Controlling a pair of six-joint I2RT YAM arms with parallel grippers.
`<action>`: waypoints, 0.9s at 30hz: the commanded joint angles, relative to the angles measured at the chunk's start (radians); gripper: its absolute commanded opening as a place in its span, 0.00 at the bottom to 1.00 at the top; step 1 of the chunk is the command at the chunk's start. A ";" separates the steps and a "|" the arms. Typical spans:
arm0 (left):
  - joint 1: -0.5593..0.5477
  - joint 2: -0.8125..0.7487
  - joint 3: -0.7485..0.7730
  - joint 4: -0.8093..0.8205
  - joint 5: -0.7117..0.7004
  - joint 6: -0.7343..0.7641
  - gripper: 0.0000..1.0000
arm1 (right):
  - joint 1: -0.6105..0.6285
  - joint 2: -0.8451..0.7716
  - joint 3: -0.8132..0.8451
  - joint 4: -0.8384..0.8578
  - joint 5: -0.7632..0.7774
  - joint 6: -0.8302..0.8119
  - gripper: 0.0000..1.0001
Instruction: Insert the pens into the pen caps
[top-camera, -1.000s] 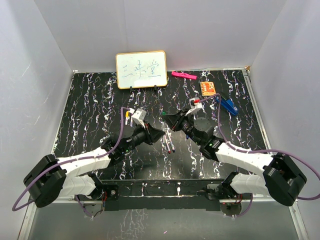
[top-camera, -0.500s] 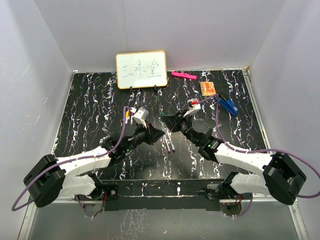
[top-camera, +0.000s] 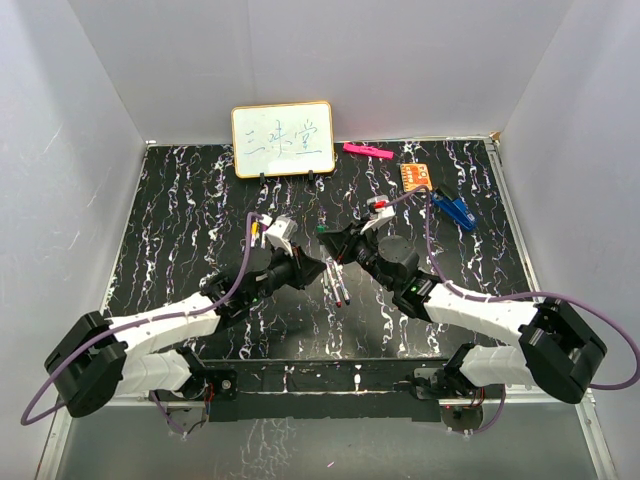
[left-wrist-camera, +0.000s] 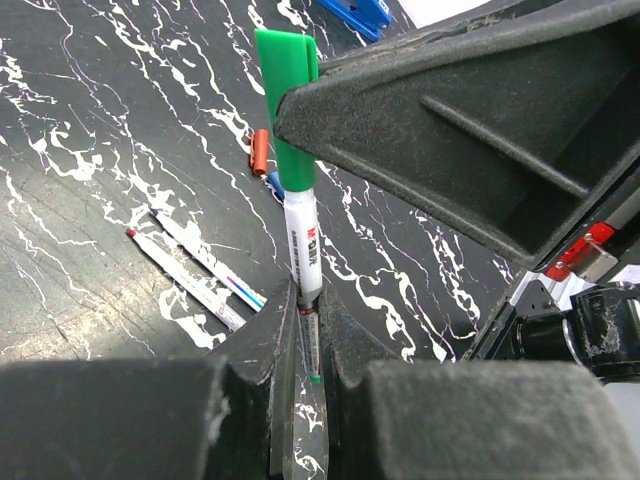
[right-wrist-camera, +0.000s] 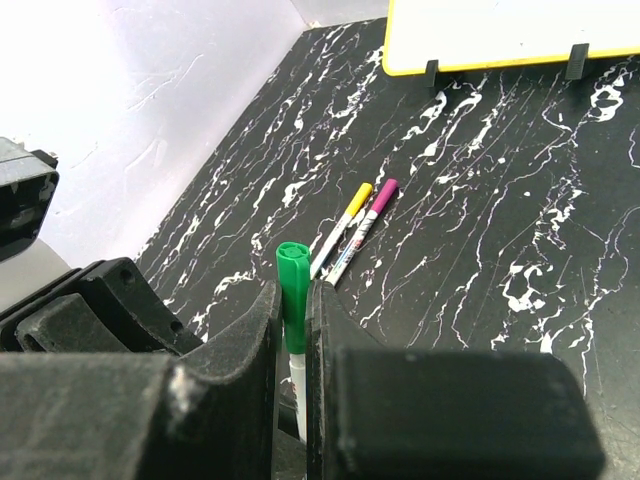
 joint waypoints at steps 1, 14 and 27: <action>0.007 -0.102 0.083 0.202 -0.033 0.020 0.00 | 0.046 0.013 0.002 -0.106 -0.133 0.002 0.00; 0.010 -0.166 0.080 0.205 -0.018 0.014 0.00 | 0.046 0.005 0.014 -0.095 -0.187 -0.010 0.00; 0.115 -0.178 0.120 0.238 0.016 0.019 0.00 | 0.069 0.050 0.014 -0.170 -0.206 -0.007 0.00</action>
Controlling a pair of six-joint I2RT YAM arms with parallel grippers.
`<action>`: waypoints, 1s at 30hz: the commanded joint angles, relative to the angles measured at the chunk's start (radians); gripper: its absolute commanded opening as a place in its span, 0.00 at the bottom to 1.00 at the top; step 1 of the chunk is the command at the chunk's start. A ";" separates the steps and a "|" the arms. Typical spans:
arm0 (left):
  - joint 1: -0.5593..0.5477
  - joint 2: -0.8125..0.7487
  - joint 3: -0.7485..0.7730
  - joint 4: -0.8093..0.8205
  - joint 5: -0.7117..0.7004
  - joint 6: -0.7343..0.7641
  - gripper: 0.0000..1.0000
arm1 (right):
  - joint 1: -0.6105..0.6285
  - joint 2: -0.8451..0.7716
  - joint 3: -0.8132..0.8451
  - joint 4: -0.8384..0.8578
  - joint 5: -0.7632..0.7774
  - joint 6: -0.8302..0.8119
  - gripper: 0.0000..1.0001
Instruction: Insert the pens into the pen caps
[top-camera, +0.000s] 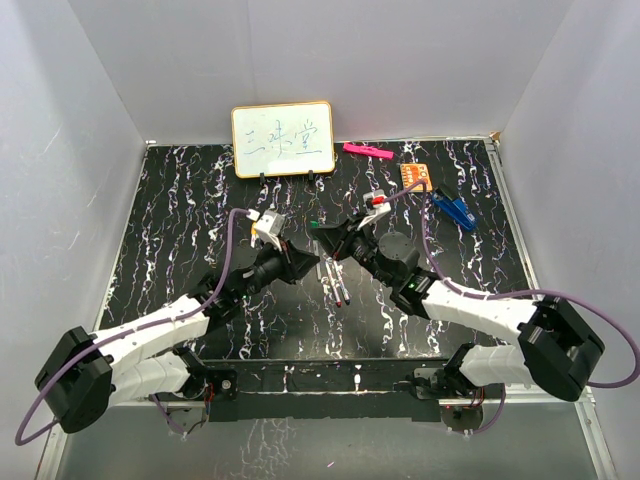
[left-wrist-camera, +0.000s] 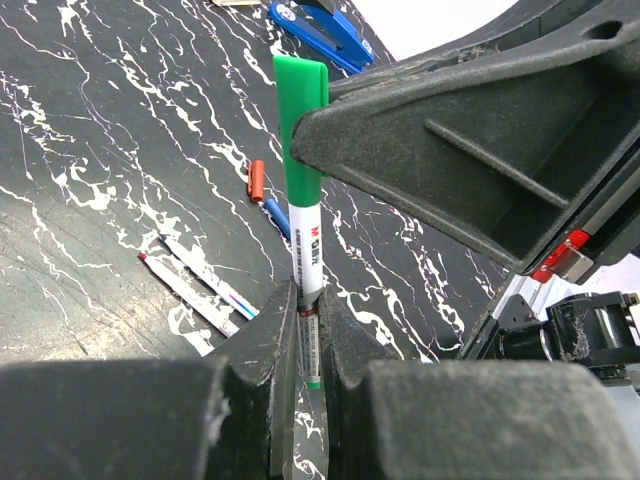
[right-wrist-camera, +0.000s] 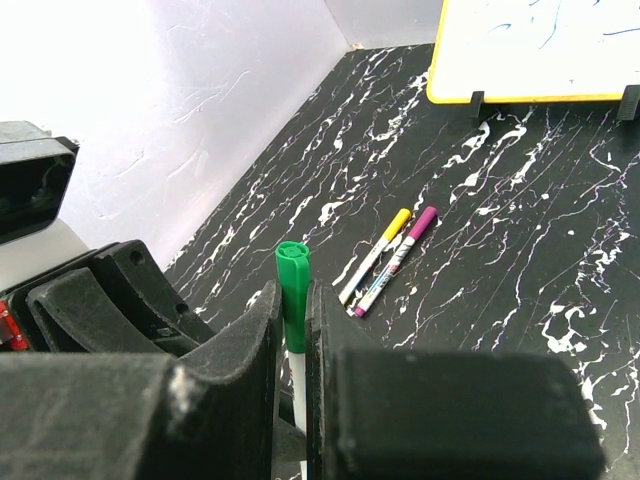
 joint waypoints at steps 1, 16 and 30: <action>0.082 -0.073 0.120 0.282 -0.005 0.005 0.00 | 0.072 0.040 -0.022 -0.215 -0.147 0.001 0.00; 0.164 -0.067 0.132 0.253 0.100 -0.044 0.00 | 0.125 0.098 0.006 -0.247 -0.062 0.029 0.00; 0.164 -0.066 -0.006 -0.152 0.098 -0.094 0.00 | 0.124 -0.044 0.250 -0.356 0.273 -0.139 0.31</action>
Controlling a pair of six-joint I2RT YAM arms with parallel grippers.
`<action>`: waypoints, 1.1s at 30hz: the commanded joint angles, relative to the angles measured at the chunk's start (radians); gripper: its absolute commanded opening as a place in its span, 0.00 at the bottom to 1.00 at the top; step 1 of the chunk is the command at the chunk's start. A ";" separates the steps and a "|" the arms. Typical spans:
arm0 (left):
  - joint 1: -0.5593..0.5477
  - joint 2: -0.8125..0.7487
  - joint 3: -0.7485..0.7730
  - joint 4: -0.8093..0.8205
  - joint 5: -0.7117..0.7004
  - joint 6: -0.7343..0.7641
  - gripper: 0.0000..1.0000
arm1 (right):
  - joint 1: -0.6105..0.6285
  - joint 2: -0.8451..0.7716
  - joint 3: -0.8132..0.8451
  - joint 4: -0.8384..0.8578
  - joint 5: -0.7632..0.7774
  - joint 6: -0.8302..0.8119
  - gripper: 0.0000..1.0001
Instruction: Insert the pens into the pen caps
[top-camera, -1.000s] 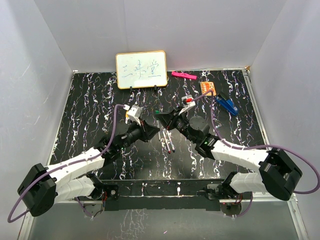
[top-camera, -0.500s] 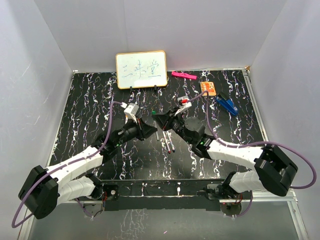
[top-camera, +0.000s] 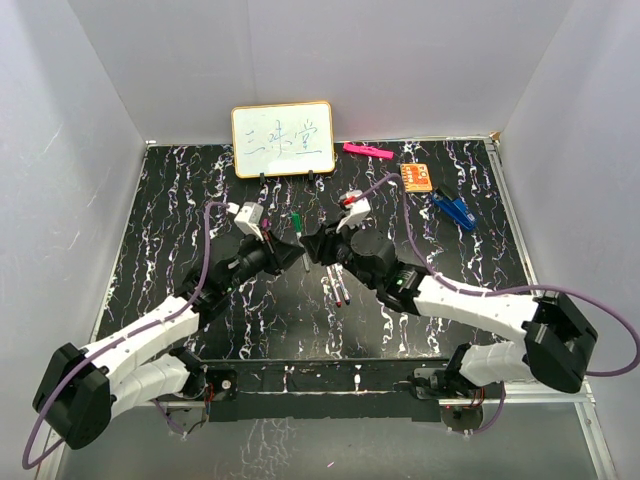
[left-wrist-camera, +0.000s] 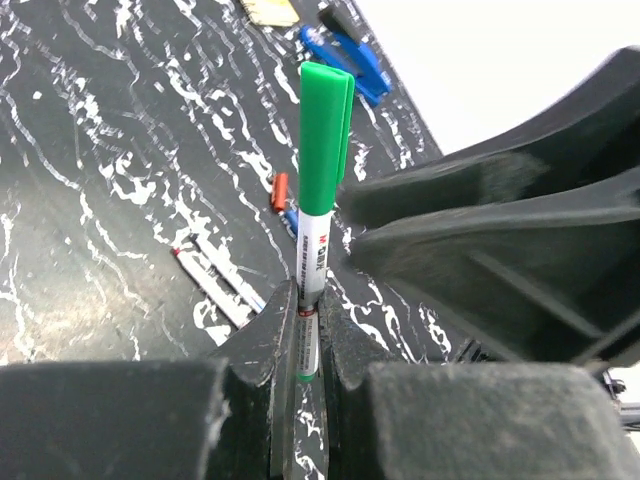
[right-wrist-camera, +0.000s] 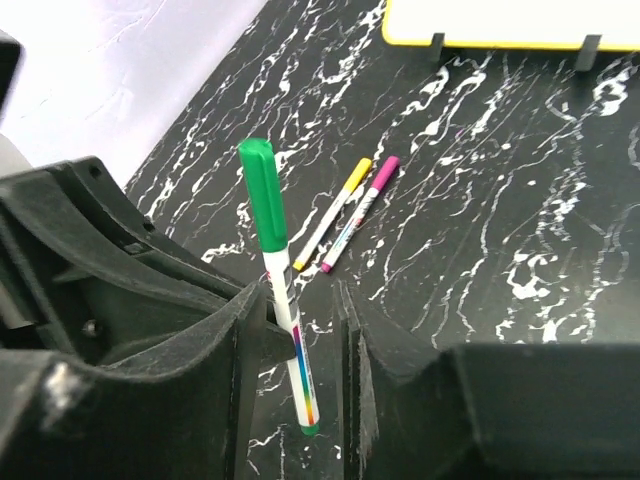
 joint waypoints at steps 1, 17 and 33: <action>0.006 0.001 -0.003 -0.120 -0.052 -0.002 0.00 | 0.007 -0.118 0.090 -0.075 0.114 -0.081 0.34; 0.064 0.354 0.300 -0.476 -0.251 0.154 0.00 | -0.037 -0.102 0.215 -0.607 0.390 0.058 0.94; 0.170 0.560 0.418 -0.554 -0.217 0.202 0.00 | -0.377 -0.045 0.082 -0.667 0.096 0.120 0.98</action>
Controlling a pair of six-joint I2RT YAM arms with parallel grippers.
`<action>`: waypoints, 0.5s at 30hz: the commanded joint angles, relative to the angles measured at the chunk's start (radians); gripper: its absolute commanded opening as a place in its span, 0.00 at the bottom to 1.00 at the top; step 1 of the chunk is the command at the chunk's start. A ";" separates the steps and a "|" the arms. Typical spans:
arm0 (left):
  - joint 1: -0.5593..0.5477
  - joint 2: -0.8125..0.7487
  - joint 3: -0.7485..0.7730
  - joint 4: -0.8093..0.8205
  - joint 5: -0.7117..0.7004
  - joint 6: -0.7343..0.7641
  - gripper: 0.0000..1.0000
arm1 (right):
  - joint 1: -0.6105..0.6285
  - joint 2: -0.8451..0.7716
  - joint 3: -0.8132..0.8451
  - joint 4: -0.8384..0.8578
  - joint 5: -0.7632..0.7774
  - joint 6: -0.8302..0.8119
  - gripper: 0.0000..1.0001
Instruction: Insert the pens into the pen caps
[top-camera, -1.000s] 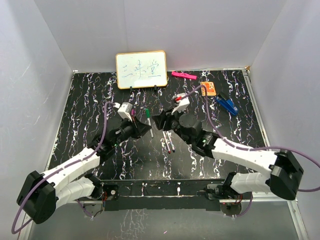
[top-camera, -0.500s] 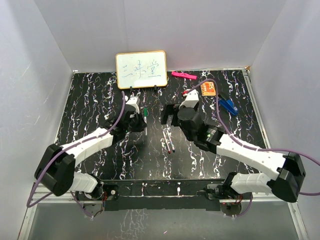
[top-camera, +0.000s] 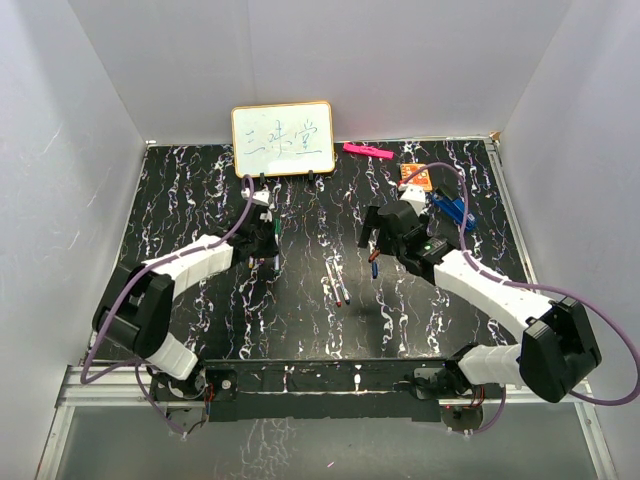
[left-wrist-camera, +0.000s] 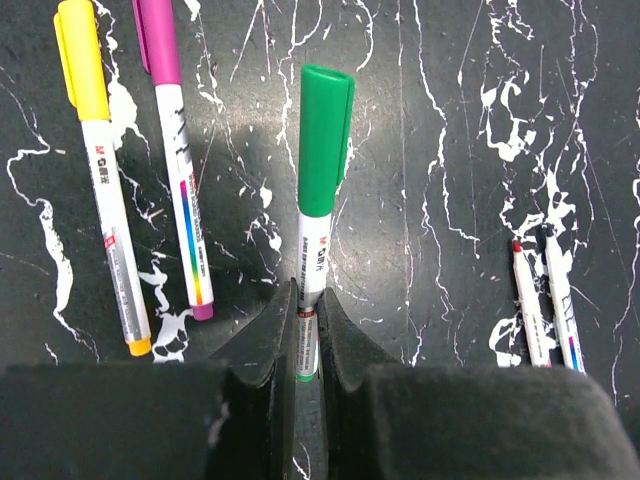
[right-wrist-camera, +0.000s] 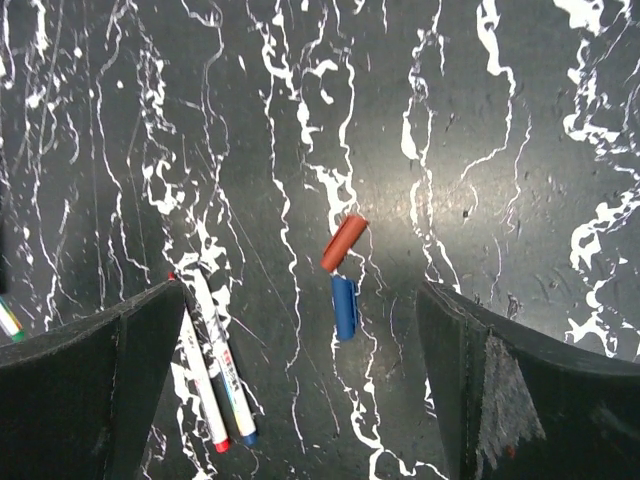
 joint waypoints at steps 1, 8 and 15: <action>0.017 0.039 0.057 -0.016 0.012 0.029 0.00 | -0.026 -0.015 -0.034 0.038 -0.047 -0.006 0.98; 0.031 0.126 0.129 -0.035 -0.003 0.069 0.00 | -0.045 -0.021 -0.069 0.058 -0.076 -0.005 0.98; 0.038 0.193 0.177 -0.063 -0.060 0.077 0.00 | -0.046 -0.098 -0.109 0.096 -0.069 -0.011 0.98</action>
